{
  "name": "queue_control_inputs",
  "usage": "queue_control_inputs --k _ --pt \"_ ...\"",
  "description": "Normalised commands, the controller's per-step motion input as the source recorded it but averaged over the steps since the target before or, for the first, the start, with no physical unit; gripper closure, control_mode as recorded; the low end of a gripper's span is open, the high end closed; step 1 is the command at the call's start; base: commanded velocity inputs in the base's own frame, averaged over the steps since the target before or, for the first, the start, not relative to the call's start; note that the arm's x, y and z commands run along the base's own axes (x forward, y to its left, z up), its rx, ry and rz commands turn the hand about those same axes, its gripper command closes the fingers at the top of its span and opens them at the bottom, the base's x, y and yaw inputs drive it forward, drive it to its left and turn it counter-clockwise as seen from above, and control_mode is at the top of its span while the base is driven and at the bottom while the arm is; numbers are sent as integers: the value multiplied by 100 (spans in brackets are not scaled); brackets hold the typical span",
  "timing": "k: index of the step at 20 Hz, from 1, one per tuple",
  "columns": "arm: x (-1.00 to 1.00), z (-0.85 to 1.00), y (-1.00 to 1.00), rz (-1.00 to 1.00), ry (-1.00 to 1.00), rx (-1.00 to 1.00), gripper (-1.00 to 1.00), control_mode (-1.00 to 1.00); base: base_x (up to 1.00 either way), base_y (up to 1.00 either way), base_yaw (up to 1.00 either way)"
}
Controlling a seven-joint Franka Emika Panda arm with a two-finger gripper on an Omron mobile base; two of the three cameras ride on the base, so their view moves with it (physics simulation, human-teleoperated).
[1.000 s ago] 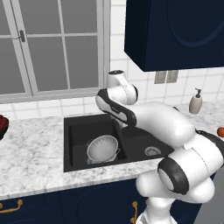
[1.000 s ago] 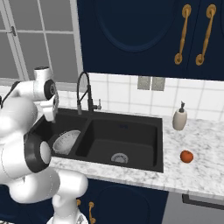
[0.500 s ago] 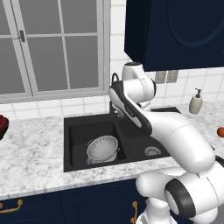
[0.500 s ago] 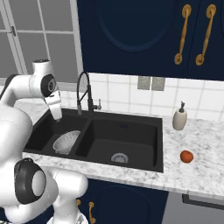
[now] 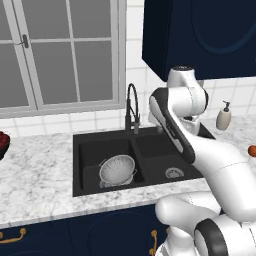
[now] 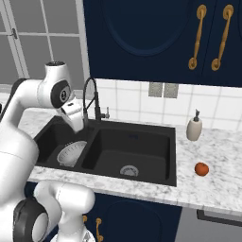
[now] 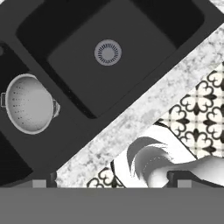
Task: Put the colander in the sink, put the orange in the colander, and turn on the sink faucet and pour water over the colander.
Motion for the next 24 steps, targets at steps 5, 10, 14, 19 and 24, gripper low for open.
queue_control_inputs --k 5,10,14,19,24 --pt "-35 2 -100 8 0 0 -100 -100 0 0 0" --pt "-31 0 -100 5 0 0 -100 -100 0 0 0" --pt "-26 0 -100 5 0 0 -100 -100 0 0 0" --pt "-7 -1 -100 5 0 0 -100 -100 0 0 0" --pt "0 -3 -100 7 0 0 -100 -100 0 0 0"
